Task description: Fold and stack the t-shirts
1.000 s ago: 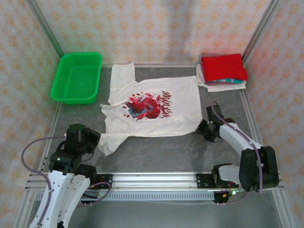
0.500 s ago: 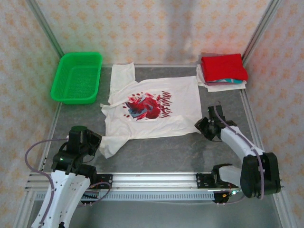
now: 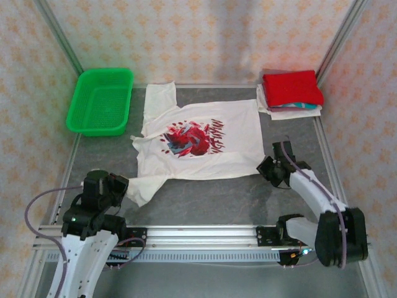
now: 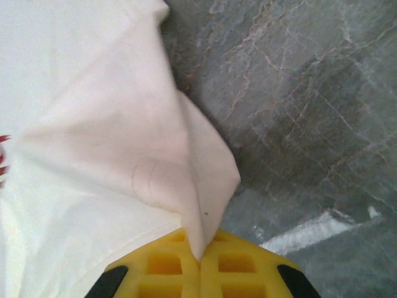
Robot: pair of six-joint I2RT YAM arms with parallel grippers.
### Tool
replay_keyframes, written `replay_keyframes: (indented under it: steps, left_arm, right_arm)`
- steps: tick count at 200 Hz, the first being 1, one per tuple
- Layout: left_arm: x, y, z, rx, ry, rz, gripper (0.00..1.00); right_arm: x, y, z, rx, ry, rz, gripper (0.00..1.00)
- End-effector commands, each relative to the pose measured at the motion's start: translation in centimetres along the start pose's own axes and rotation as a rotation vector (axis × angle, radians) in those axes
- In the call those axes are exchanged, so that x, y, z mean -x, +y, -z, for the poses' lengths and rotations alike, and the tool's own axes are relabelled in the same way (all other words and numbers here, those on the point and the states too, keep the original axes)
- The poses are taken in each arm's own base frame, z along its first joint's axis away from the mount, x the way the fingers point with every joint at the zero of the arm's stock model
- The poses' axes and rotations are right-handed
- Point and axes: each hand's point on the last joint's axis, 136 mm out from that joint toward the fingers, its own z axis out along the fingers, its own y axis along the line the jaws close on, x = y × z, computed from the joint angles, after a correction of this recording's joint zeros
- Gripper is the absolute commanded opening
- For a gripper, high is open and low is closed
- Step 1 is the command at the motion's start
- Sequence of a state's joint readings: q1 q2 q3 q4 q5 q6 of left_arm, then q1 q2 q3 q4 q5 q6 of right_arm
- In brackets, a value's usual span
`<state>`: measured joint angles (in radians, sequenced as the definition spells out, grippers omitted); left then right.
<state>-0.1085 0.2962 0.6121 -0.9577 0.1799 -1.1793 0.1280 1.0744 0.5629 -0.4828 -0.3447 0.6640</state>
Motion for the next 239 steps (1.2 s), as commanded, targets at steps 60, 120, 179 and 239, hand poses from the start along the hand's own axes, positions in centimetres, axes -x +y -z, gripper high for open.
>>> replay_keyframes:
  steps: [60,120,179,239]
  left_arm:
    - [1.1,3.3,0.5,0.113,-0.09,0.043,0.0]
    - [0.9,4.4,0.2,0.121,-0.098,0.045,0.0]
    - [0.6,5.2,-0.1,0.143,-0.09,0.022,0.0]
    - [0.0,5.9,-1.4,0.157,-0.064,0.014,0.0]
  right_arm:
    - [-2.4,-3.1,1.8,-0.087,0.047,0.034,0.0]
    - [-5.2,-6.1,0.6,-0.169,0.153,0.01,0.16]
    - [-3.8,-4.4,2.1,-0.139,0.11,0.03,0.31]
    - [-1.3,-2.9,3.0,-0.15,0.036,0.069,0.42]
